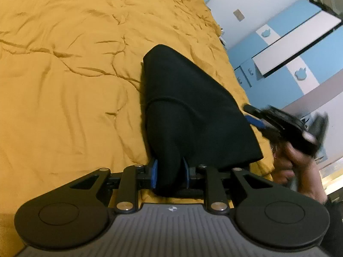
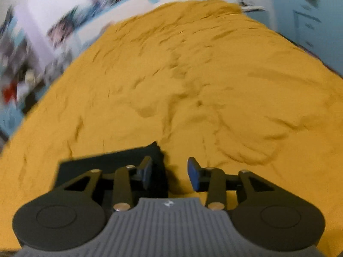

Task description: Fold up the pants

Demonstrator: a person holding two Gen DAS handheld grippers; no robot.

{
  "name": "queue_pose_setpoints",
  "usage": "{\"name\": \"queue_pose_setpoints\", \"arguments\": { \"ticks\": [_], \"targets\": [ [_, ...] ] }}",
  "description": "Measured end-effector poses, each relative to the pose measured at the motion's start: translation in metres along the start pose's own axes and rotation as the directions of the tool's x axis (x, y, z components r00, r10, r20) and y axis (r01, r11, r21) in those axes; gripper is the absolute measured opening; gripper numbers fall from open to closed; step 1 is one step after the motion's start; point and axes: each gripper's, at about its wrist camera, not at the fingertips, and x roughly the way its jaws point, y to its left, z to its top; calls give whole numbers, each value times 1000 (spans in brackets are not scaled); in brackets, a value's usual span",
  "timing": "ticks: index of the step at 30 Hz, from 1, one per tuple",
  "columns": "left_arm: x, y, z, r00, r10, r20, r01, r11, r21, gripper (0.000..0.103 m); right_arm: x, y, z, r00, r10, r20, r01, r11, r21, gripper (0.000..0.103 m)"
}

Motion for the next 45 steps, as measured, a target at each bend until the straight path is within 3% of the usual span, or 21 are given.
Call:
{"name": "queue_pose_setpoints", "arguments": {
  "ticks": [4,9,10,11,12,15,20,23,24,27,28,30,32,33,34,37,41,45],
  "targets": [
    [-1,4,1,1000,-22,12,22,999,-34,27,-41,-1,-18,996,89,10,-89,994,66,41],
    [1,3,1,1000,-19,24,20,998,-59,28,-43,3,-51,993,84,-86,-78,994,77,41],
    [1,2,0,1000,-15,25,17,998,-58,28,-41,3,-57,991,78,-105,-70,995,76,35],
    [1,1,0,1000,-17,23,18,998,-55,28,-39,3,-61,989,90,-118,-81,994,77,12],
    [0,0,0,1000,-19,21,20,999,-46,28,-40,5,-62,988,104,-112,-95,993,76,6],
    [-3,-6,-2,1000,-8,14,8,1000,16,23,-51,11,-58,988,137,-72,-133,989,57,5],
    [-3,-2,-8,1000,-18,-9,18,1000,14,17,-38,-10,-68,989,66,-135,-57,996,70,5],
    [-11,-6,-15,999,-25,-26,26,998,59,15,-49,-10,-71,995,9,-102,-2,998,62,28],
    [-15,-6,-17,999,-25,-31,27,996,80,15,-55,-5,-70,997,-8,-75,11,999,36,31],
    [-25,3,-11,999,-14,-33,17,996,88,22,-79,26,-68,999,-47,24,48,995,-86,31],
    [-30,9,-3,1000,-13,-19,15,997,75,35,-85,39,-71,998,-46,50,52,990,-134,31],
    [-37,23,18,999,-30,23,30,999,21,49,-90,72,-82,998,-16,68,32,970,-239,32],
    [-38,33,45,998,-38,60,40,999,-33,53,-83,110,-104,999,7,45,11,925,-380,32],
    [-34,36,60,997,-49,53,52,998,-48,62,-78,128,-116,999,6,34,10,891,-454,33],
    [-25,41,75,998,-63,28,65,995,-78,64,-72,147,-131,1000,2,22,10,839,-545,33],
    [1,54,105,992,-109,-61,96,978,-183,64,-57,195,-178,999,-21,39,43,631,-774,36],
    [33,46,124,989,-79,-125,60,986,-153,64,-38,224,-215,1000,-3,-2,0,476,-880,36],
    [54,40,131,986,-90,-140,68,985,-157,64,-25,239,-240,997,-43,56,67,310,-949,36]
  ]
}}
